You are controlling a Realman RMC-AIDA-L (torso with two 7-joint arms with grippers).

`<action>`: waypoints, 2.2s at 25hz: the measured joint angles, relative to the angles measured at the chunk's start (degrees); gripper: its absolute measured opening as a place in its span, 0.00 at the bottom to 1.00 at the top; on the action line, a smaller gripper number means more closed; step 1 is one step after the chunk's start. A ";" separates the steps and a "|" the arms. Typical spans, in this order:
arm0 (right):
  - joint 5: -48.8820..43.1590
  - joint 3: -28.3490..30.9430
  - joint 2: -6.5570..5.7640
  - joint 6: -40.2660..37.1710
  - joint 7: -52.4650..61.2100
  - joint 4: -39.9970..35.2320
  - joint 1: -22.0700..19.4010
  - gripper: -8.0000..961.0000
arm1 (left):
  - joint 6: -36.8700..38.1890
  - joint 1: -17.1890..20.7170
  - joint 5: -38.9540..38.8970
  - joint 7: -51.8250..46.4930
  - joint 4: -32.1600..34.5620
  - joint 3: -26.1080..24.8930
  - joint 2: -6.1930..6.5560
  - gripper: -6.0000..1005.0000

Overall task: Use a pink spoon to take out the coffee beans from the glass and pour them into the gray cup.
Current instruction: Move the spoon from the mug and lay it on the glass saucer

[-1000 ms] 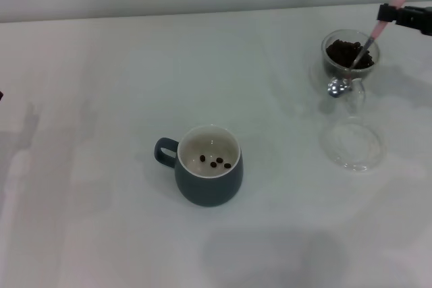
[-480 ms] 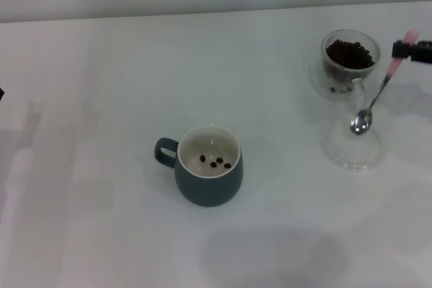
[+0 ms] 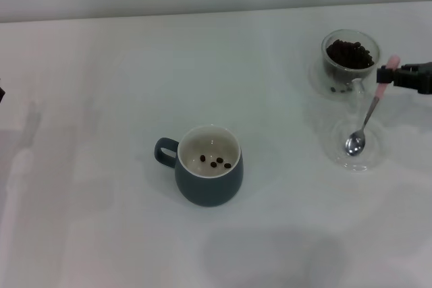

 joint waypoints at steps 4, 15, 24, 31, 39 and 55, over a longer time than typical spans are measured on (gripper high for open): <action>-1.93 0.08 0.41 -0.17 0.51 0.00 0.34 0.16 | 0.00 0.00 0.00 -0.03 -0.02 0.00 0.00 0.80; -3.07 -0.34 1.31 0.01 5.12 0.67 0.40 0.16 | 0.00 0.00 0.00 -0.08 -0.04 0.00 0.00 0.80; -3.34 -0.38 2.31 -0.34 5.94 0.40 -0.04 0.16 | 0.00 0.12 0.18 -0.09 0.01 0.00 0.00 0.80; -4.09 0.03 3.90 -2.87 5.98 0.74 -0.24 0.16 | 0.00 0.40 0.32 -0.22 0.02 0.01 0.00 0.80; -4.14 -0.28 5.88 -6.56 7.42 0.81 -0.44 0.16 | 0.00 0.44 0.43 -0.25 0.02 0.00 0.00 0.80; -5.63 -0.40 7.32 -7.43 7.97 0.91 -0.60 0.16 | -0.77 0.52 0.53 -0.06 0.02 0.15 0.09 0.80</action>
